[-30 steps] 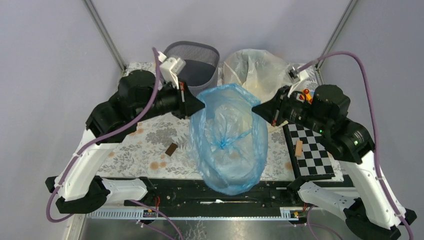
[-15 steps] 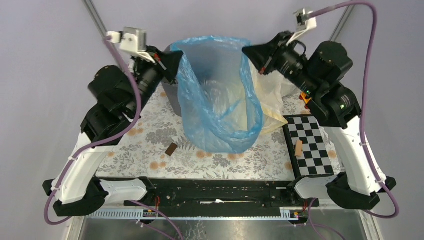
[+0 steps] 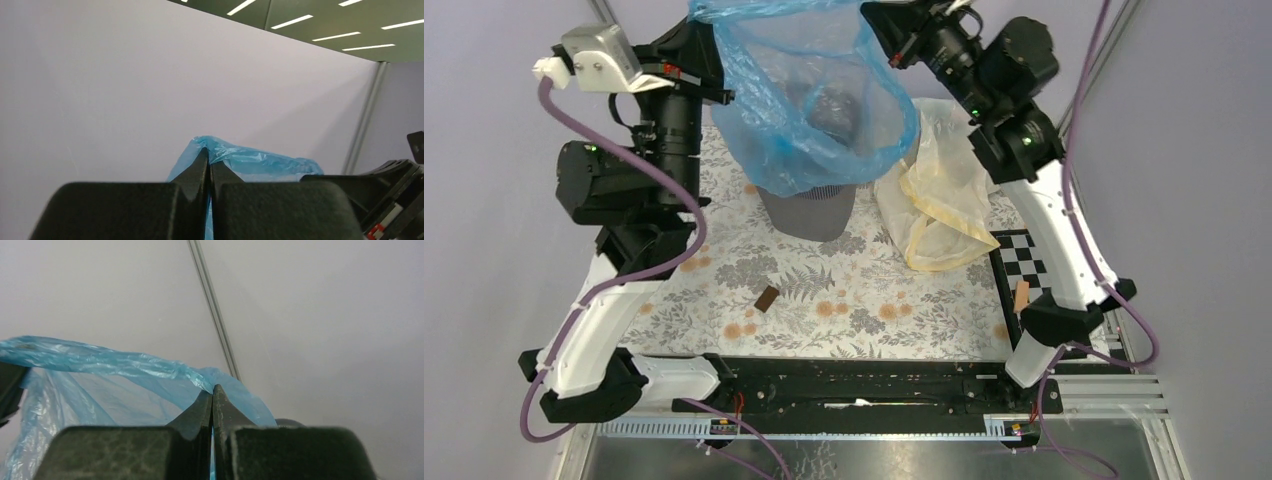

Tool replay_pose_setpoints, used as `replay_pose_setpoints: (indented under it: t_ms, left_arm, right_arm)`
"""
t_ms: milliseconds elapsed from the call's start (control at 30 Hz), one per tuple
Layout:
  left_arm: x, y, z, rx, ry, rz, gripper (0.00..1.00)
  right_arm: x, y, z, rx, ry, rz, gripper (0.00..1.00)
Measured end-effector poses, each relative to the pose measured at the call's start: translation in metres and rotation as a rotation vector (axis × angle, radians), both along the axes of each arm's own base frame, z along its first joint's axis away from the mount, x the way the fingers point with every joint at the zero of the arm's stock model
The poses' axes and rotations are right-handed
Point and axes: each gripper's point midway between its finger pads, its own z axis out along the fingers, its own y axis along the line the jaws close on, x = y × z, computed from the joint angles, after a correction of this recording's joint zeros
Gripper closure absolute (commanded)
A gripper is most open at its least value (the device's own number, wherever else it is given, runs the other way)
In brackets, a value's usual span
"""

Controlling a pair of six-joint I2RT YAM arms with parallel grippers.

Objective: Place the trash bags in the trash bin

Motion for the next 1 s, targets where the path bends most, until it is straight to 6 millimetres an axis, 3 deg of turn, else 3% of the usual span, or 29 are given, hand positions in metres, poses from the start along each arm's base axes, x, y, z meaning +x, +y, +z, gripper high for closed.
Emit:
replay_pose_setpoints:
  t_ms: [167,400,567,767,1000]
  left_arm:
    - [0.025,-0.005,-0.004,0.039,-0.006,0.107,1.0]
    - [0.082,-0.01,-0.051,0.112,0.099,0.194,1.0]
    - [0.103,-0.011,-0.067,0.115,0.145,0.195,1.0]
    - [0.134,-0.006,-0.062,0.083,0.17,0.159,1.0]
    - [0.166,0.003,-0.08,0.048,0.251,0.098,1.0]
  right_arm:
    - [0.032,0.02,-0.027,-0.033,0.035,-0.013,1.0]
    - [0.056,0.018,-0.05,-0.056,0.073,-0.079,1.0]
    - [0.08,-0.011,-0.053,-0.049,0.087,-0.149,1.0]
    - [0.103,-0.056,-0.042,0.006,0.093,-0.23,1.0]
    - [0.104,-0.057,-0.041,0.022,0.101,-0.216,1.0]
